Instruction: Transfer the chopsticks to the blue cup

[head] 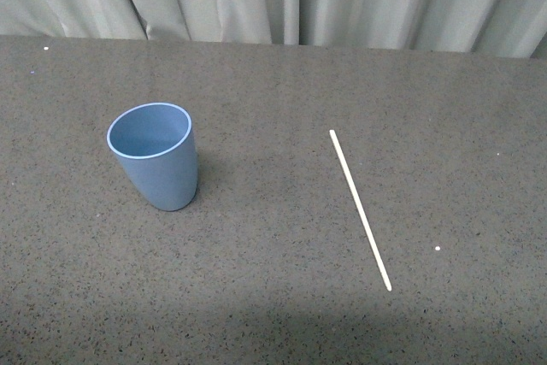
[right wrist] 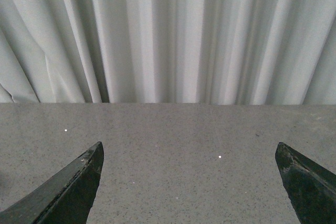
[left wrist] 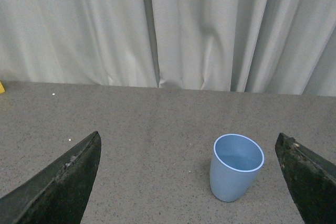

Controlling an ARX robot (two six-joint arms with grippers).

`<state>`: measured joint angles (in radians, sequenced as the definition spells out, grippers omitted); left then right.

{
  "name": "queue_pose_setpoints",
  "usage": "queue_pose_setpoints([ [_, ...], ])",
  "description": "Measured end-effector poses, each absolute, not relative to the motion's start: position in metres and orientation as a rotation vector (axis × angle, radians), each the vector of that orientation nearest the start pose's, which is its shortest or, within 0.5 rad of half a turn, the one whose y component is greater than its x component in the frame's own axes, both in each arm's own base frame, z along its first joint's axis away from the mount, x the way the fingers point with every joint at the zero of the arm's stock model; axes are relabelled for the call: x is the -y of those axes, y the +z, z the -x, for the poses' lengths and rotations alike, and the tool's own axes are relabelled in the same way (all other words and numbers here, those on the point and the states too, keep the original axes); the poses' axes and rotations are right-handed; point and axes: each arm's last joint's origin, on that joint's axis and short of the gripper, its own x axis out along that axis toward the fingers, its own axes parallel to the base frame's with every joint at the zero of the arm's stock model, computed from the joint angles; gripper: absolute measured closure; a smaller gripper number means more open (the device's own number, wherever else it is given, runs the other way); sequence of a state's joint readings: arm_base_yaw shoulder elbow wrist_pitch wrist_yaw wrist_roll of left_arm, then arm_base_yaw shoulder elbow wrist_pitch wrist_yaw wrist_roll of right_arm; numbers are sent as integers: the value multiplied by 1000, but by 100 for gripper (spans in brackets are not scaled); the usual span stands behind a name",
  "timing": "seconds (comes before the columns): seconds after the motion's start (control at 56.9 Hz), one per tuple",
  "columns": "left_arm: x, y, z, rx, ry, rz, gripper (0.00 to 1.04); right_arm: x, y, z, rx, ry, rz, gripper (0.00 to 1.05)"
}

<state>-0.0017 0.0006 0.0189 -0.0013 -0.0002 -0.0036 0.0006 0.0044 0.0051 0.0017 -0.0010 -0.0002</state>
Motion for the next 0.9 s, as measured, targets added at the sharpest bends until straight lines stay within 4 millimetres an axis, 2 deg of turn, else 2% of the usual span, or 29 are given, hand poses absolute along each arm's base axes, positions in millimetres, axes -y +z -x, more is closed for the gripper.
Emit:
queue_pose_setpoints([
  [0.809,0,170,-97,17,-2,4,7,0,165,-98,2,2,1,9],
  [0.897,0,170,-97,17,0,4,7,-4,162,-102,-217,-154,206,9],
])
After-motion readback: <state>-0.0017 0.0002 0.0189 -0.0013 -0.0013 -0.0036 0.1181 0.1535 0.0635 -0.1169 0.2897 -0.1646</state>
